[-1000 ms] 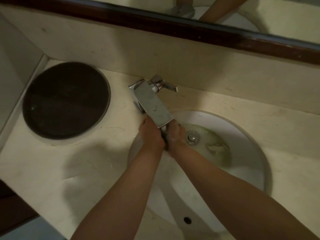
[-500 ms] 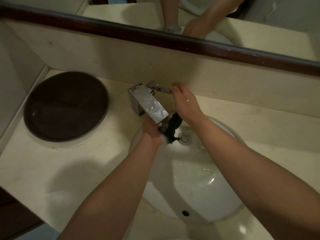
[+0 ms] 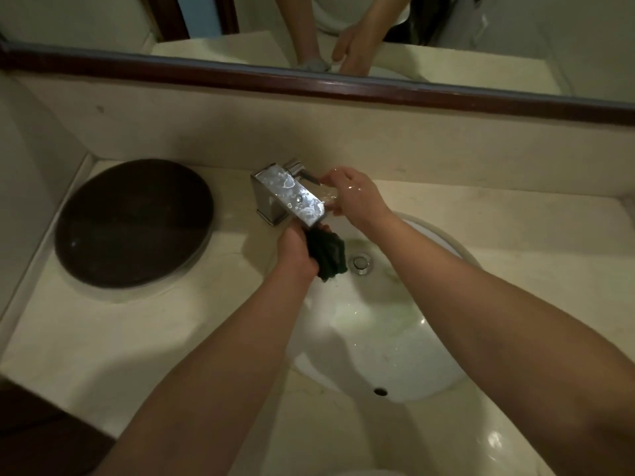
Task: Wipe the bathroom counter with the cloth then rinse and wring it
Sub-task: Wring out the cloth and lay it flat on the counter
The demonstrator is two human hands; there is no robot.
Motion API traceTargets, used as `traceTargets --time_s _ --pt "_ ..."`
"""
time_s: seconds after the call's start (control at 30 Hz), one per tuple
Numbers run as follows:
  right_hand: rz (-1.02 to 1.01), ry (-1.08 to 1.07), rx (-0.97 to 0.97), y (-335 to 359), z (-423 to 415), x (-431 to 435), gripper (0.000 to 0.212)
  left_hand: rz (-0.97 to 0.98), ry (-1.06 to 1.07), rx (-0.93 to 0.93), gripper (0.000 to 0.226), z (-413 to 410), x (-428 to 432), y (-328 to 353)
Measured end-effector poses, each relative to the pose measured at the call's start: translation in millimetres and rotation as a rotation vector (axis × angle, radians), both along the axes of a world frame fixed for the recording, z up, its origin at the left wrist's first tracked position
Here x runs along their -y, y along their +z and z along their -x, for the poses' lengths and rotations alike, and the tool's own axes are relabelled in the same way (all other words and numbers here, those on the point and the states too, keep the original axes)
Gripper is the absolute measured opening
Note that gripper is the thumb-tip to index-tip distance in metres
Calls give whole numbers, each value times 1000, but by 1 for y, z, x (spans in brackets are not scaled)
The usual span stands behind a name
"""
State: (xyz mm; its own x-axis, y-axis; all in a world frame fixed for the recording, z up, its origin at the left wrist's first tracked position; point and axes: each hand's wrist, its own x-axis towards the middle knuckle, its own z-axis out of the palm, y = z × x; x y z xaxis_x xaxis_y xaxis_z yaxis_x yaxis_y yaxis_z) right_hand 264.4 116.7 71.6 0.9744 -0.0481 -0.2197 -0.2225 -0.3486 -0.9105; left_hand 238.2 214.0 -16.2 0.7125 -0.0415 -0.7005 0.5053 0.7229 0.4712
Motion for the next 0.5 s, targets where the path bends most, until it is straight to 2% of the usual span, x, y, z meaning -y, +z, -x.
traceTargets --time_s 0.07,0.1,0.17,0.23,0.33,0.4,0.5 --pt "-38 46 -29 -6 13 18 27 -51 -46 -15 22 5 2 2" --pt "26 80 -48 -12 21 28 30 -67 -77 -15 23 9 3 5" --pt "157 138 -108 -27 39 48 45 -98 -160 -24 28 20 9 9" --pt "141 237 -201 -37 60 60 58 -129 -274 4 29 32 15 11" --pt "92 464 -271 -41 83 70 74 -176 -390 145 36 46 28 21" --pt "61 454 -255 -40 95 77 69 -250 -427 298 31 55 34 36" --pt "119 397 -188 -31 106 95 44 -406 -544 471 38 68 34 61"
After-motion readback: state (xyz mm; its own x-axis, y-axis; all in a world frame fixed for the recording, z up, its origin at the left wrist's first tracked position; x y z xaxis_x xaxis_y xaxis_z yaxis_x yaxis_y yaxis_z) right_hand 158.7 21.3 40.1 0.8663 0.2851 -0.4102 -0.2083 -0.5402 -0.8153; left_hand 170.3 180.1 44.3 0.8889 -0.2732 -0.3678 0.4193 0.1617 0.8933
